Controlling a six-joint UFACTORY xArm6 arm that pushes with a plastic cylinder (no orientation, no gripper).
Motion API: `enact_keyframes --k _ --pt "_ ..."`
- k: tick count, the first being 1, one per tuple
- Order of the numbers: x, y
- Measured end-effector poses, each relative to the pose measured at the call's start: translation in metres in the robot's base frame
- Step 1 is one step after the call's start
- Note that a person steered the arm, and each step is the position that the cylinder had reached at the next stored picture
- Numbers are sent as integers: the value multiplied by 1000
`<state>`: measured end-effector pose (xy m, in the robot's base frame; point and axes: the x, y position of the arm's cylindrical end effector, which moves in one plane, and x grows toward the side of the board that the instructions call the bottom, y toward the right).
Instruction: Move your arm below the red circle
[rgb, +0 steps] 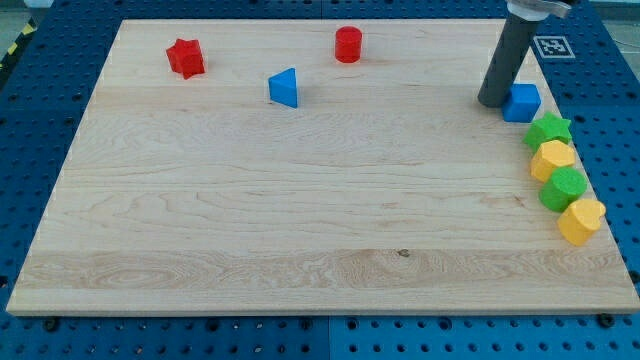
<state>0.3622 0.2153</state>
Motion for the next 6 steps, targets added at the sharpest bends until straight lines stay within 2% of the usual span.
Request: enact_keyframes --k 6 --pt "10 9"
